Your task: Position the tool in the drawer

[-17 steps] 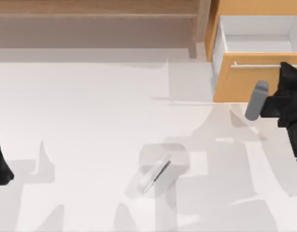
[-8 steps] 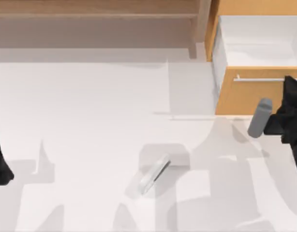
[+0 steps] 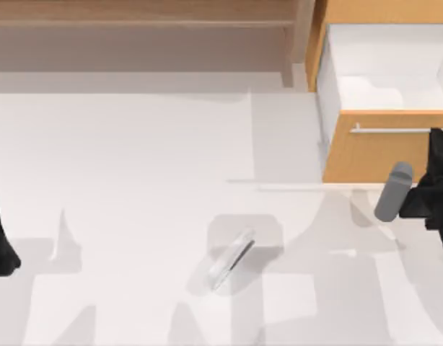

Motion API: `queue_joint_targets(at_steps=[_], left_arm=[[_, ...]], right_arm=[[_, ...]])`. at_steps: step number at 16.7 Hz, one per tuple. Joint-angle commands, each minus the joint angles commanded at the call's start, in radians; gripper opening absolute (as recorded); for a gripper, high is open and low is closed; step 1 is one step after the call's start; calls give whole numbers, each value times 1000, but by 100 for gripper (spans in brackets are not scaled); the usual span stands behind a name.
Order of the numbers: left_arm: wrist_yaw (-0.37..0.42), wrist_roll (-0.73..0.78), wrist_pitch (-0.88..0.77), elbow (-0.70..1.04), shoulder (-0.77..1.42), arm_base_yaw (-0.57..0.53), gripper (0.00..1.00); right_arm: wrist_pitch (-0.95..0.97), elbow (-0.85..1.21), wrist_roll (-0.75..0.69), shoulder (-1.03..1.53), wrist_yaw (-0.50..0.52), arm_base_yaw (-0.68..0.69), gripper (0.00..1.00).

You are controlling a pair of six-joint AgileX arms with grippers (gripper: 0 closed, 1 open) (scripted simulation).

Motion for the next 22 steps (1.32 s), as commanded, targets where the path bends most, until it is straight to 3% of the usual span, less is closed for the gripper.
queue_joint_targets(at_steps=[13, 22], left_arm=[[0, 0, 0, 0, 0, 0, 100], [0, 0, 0, 0, 0, 0, 100]], right_arm=[[0, 0, 0, 0, 0, 0, 98], [0, 2, 0, 0, 0, -1, 100]])
